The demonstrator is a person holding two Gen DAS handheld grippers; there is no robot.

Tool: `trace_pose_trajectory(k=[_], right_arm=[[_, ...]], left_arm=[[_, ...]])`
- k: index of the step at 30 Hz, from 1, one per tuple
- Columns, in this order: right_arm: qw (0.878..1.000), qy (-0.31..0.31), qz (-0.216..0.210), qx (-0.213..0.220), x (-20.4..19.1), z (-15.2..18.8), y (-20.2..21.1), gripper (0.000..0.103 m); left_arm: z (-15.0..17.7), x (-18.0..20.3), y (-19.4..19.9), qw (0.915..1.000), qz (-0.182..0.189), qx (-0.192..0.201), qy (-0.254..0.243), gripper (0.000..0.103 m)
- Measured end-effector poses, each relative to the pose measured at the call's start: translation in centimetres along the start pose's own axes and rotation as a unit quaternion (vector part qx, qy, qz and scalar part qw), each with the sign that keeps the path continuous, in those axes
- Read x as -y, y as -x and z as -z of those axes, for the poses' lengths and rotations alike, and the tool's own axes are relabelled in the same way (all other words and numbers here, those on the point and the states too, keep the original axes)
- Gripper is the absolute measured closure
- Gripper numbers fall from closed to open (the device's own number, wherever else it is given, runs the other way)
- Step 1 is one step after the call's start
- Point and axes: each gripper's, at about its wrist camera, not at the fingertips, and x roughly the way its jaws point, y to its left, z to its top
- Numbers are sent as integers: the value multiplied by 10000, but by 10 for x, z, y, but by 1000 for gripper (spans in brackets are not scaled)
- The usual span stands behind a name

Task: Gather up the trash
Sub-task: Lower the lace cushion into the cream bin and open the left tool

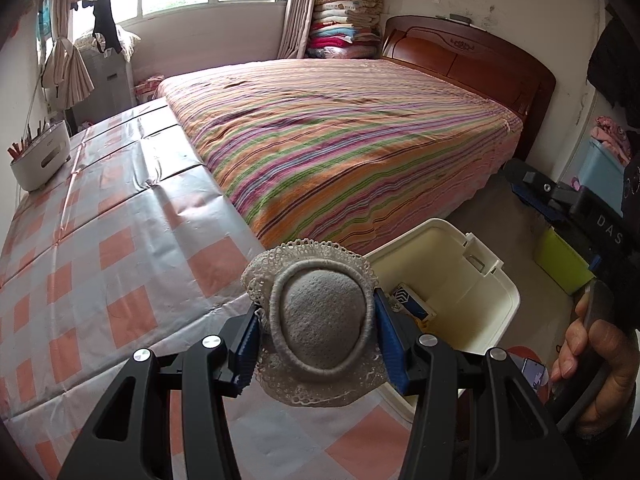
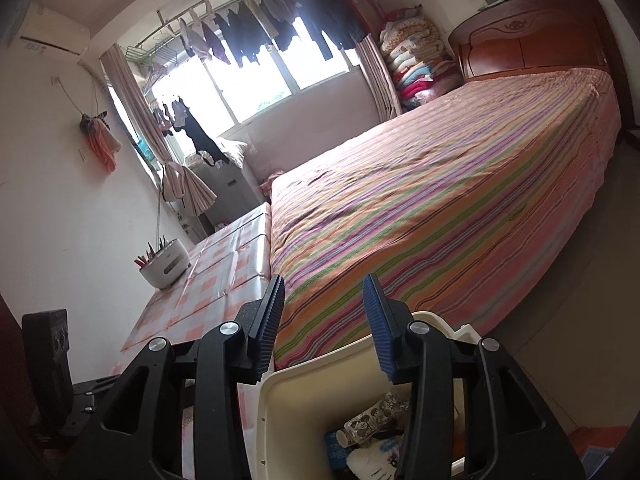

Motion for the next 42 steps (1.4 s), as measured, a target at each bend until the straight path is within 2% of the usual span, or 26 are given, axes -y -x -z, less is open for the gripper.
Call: trace_pose_trajectory(k=[19, 27, 42], right_arm=[[9970, -460, 172, 603, 29, -6, 29, 58], [9957, -550, 173, 729, 28, -2, 30, 56], [9941, -638, 215, 854, 38, 5, 37, 56]], left_arm=[[-5, 80, -45, 9967, 218, -328, -712, 53], [-5, 98, -58, 9953, 187, -411, -857, 53], [-4, 116, -60, 9941, 100, -341, -1029, 51]])
